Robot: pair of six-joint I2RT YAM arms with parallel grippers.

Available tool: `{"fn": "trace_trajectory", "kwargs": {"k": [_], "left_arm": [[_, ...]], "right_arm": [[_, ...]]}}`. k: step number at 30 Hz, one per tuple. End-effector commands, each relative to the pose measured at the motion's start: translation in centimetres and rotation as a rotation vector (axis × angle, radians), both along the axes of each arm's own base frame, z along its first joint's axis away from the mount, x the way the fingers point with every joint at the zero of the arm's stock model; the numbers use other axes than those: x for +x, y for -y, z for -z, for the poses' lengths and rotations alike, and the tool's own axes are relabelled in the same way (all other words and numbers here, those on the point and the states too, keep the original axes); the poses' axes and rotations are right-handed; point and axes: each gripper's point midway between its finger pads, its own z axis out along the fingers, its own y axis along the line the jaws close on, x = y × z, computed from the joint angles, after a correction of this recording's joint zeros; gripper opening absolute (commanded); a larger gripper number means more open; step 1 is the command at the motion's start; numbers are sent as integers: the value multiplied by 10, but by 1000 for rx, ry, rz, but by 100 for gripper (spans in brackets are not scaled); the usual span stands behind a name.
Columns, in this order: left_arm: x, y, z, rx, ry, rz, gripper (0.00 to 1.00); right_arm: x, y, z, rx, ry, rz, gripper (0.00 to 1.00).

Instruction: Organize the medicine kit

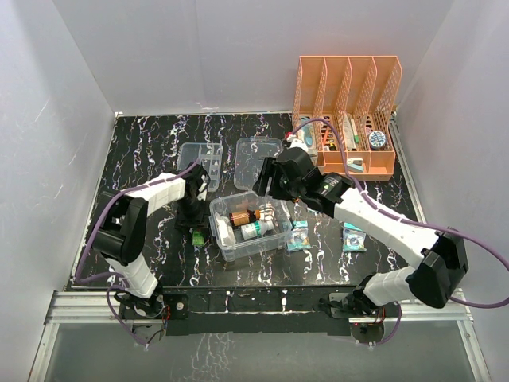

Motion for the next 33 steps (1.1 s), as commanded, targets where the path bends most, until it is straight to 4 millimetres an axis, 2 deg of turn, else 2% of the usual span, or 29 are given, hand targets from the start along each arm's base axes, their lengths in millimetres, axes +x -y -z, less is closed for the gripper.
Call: {"fn": "trace_trajectory", "kwargs": {"k": [1,4,6,8,19,25,33], "left_arm": [[2,-2,2,22,1,-7,53],[2,-2,3,22,1,-1,40],[3,-2,1,23,9,3,21],[6,-3,-3,28,20,7,12],[22,-12,-44,66,116,42,14],[44,-16,-75,105,195,85,15],[87,-11,-130,108,335,130,18]], "right_arm": [[6,5,-31,78,80,16,62],[6,9,-30,79,79,23,62],[5,10,-29,82,78,24,62],[4,10,-29,89,78,22,62],[2,8,-26,102,67,13,62],[0,6,-28,113,66,4,62],[-1,10,-33,114,78,15,62]]}}
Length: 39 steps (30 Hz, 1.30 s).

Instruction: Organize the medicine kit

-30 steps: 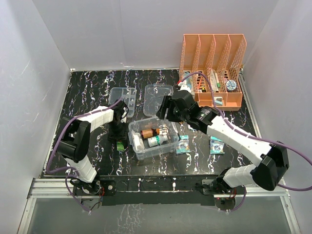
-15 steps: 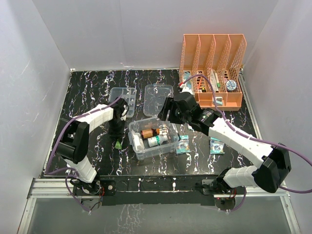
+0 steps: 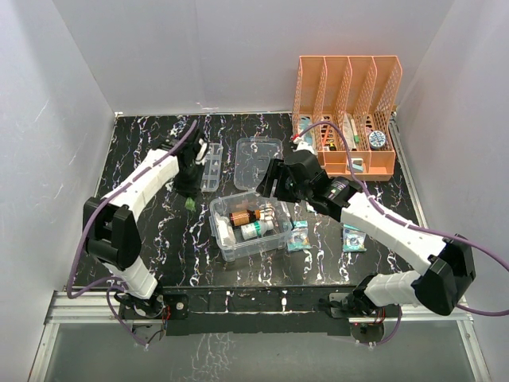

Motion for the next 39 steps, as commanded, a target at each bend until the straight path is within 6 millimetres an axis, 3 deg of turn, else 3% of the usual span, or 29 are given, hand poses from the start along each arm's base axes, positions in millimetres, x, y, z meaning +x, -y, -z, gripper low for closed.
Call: {"fn": "trace_trajectory", "kwargs": {"k": [1,4,8,14,18,23,32,39], "left_arm": [[20,0,-48,12,99,53,18],[37,13,-75,-37,142,86,19],[45,36,-94,-42,156,159,20],[26,97,-108,-60,156,337,20],[-1,129,-102,-67,127,467,20],[-34,155,-95,-107,71,601,20],[-67,171,-70,-132,3,728,20],[-83,185,-44,-140,-52,783,20]], "right_arm": [[4,0,-32,69,76,15,62],[4,1,-35,69,82,21,62],[4,4,-38,66,91,30,62],[5,15,-42,44,103,67,62],[6,30,-43,11,113,126,63],[7,56,-41,-9,113,215,66],[-1,125,-70,17,209,483,70],[-6,143,-73,-18,214,543,75]]}}
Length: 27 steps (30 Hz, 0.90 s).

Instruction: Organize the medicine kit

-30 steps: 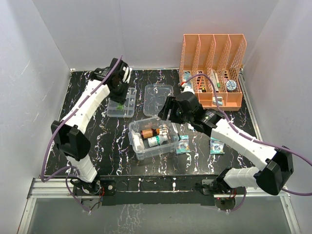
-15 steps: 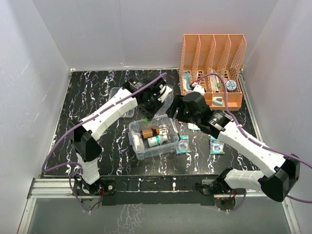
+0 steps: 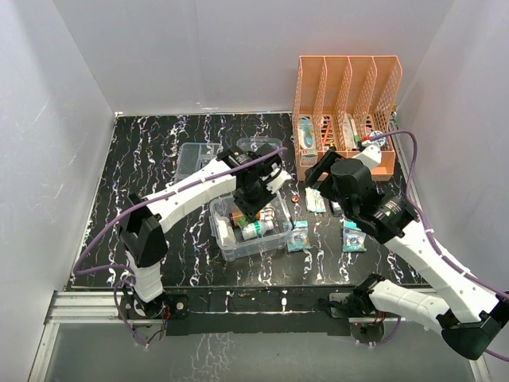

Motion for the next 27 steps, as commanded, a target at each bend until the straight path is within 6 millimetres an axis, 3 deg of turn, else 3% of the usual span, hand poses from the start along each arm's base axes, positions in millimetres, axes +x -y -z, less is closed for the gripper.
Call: {"fn": "trace_trajectory", "kwargs": {"k": [1,17,23,27], "left_arm": [[-13,12,3,-37,-15,55,20],[-11,21,56,47,12,212,21],[-20,26,63,32,12,295,22],[-28,27,66,22,8,357,29]], "right_arm": [[2,16,-7,-4,23,84,75],[-10,34,-9,1,47,128,78],[-12,38,-11,-4,49,141,79],[-9,36,-11,-4,47,142,79]]}}
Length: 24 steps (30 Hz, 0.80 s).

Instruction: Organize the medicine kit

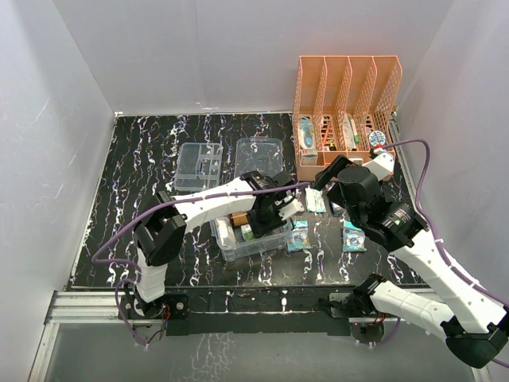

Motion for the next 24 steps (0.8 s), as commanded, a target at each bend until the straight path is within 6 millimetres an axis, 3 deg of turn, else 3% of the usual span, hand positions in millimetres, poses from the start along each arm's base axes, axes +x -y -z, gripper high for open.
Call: {"fn": "trace_trajectory", "kwargs": {"k": [1,8,12,18,24], "left_arm": [[-11,2,-7,-35,-1,96,32],[-11,-1,-4,-14,4,119,54],[-1,4,-14,-25,54,105,55],[37,9,-56,-101,149,5,55],[74,-7,-110,-203,218,-148,55]], "right_arm": [[5,5,-15,23,47,43,80],[8,3,-12,15,38,42,80],[9,1,-9,12,29,34,80],[15,-9,6,-40,-25,-11,80],[19,-19,61,-146,-195,-98,80]]}}
